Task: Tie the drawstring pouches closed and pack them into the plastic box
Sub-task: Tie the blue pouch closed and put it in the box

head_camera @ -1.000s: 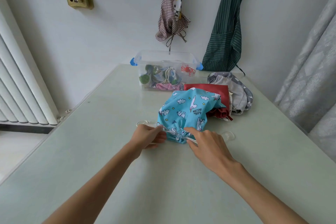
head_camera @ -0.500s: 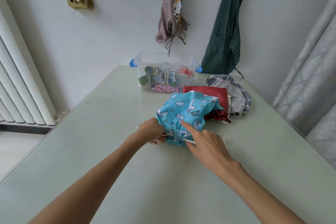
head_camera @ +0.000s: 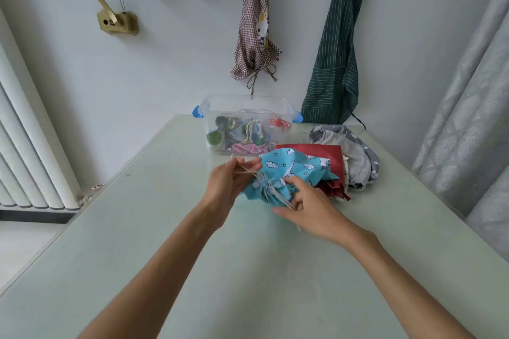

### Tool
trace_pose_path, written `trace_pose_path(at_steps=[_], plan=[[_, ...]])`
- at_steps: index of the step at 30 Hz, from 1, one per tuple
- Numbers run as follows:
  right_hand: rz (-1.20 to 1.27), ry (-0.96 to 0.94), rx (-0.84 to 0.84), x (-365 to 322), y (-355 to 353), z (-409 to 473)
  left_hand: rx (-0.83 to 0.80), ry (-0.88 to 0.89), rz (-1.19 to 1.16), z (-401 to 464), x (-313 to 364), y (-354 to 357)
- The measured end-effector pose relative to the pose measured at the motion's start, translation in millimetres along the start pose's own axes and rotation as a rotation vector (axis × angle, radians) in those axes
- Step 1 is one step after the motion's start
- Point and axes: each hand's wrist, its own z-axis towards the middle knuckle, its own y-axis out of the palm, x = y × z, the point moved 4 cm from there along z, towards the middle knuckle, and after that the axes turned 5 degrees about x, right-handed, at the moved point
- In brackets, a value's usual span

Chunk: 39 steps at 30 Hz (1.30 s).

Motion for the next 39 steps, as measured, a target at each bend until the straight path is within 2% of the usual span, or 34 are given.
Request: trace_pose_path(at_steps=[3,5,6,9,12,15,23,25,30,33,36,39], plan=[[0.309,0.009,0.172,-1.8,-13.5,15.7,-0.039,-0.087,-0.299,20.7,17.3,0.5],[0.365,0.002,0.242,-0.4,-19.6,29.5,-0.068,-0.060,-0.296,33.6,26.2,0.0],[0.346,0.001,0.247,1.0,-20.6,39.9,-0.065,-0.001,-0.223,40.7,31.4,0.2],[0.196,0.048,0.121,5.3,-11.7,64.2,-0.044,0.212,0.022,52.8,40.6,7.4],[0.211,0.065,0.020,2.8,-0.1,81.9,-0.038,0.296,-0.051,64.7,44.1,15.4],[0.244,0.080,0.000,3.5,3.2,89.7,-0.025,0.233,-0.156,80.2,40.4,12.2],[0.102,0.086,-0.055,8.7,-7.1,89.5,-0.168,0.138,0.358,101.2,7.8,-1.0],[0.012,0.098,-0.094,6.3,-11.3,88.2,-0.172,0.142,0.402,104.9,7.7,-4.7],[-0.053,0.105,-0.126,4.1,-12.4,85.6,-0.182,0.106,0.303,112.9,17.0,-15.9],[-0.085,0.086,-0.106,-2.3,-14.4,85.6,-0.192,0.215,0.467,109.3,21.9,-9.9],[0.025,0.120,-0.244,-11.9,-26.4,76.9,-0.329,0.280,0.630,99.4,23.2,2.3],[0.129,0.182,-0.276,-15.3,-42.5,65.9,-0.527,0.185,0.724,88.0,9.3,17.8]])
